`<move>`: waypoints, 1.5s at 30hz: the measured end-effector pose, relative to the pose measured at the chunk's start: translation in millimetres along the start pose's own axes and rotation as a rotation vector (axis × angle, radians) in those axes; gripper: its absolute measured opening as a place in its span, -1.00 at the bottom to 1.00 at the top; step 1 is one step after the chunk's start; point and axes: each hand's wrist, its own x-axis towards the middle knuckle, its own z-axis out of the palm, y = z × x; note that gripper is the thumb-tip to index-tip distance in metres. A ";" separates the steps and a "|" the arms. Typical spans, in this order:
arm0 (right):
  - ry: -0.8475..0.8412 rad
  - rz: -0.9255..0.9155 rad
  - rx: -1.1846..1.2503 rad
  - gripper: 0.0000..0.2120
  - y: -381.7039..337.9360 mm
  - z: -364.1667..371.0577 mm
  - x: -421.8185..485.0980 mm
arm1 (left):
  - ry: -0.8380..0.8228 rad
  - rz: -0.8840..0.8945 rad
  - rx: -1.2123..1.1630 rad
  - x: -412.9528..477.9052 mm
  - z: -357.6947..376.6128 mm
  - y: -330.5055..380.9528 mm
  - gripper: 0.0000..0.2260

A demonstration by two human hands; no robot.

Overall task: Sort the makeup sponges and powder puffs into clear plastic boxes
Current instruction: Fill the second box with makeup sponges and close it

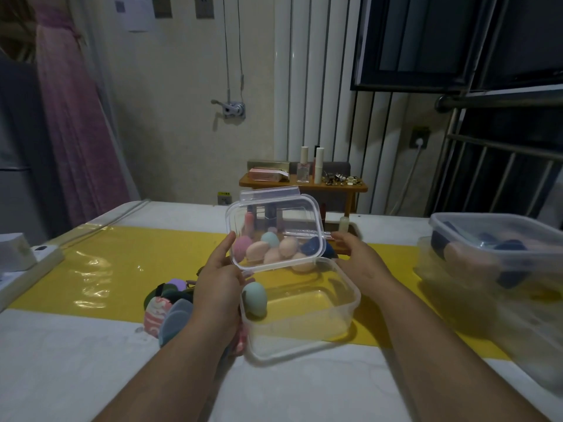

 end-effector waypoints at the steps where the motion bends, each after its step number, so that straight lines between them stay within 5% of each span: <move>1: -0.010 -0.014 -0.002 -0.44 1.2 1.3 0.1 | -0.001 0.000 0.001 0.0 -0.1 0.2 -0.36; 8: -0.038 -0.065 0.021 -0.35 2.6 7.9 0.7 | -0.015 -0.019 -0.014 -1.8 0.4 1.3 -0.40; 15: 0.086 -0.089 -0.127 -0.65 3.7 11.9 -0.8 | -0.034 -0.021 -0.037 -2.4 0.3 1.9 -0.41; 30: 0.342 0.007 0.450 -0.62 -0.9 -12.2 -2.8 | -0.052 -0.030 -0.092 -2.4 -0.4 3.8 -0.40; 35: 0.148 -0.101 0.533 -0.53 -21.3 -18.5 -9.0 | -0.066 -0.033 -0.090 -2.5 0.1 3.3 -0.41; 45: -0.318 -0.247 0.130 -0.59 -68.5 -24.9 -27.1 | -0.068 -0.037 -0.058 -4.9 -0.7 5.8 -0.44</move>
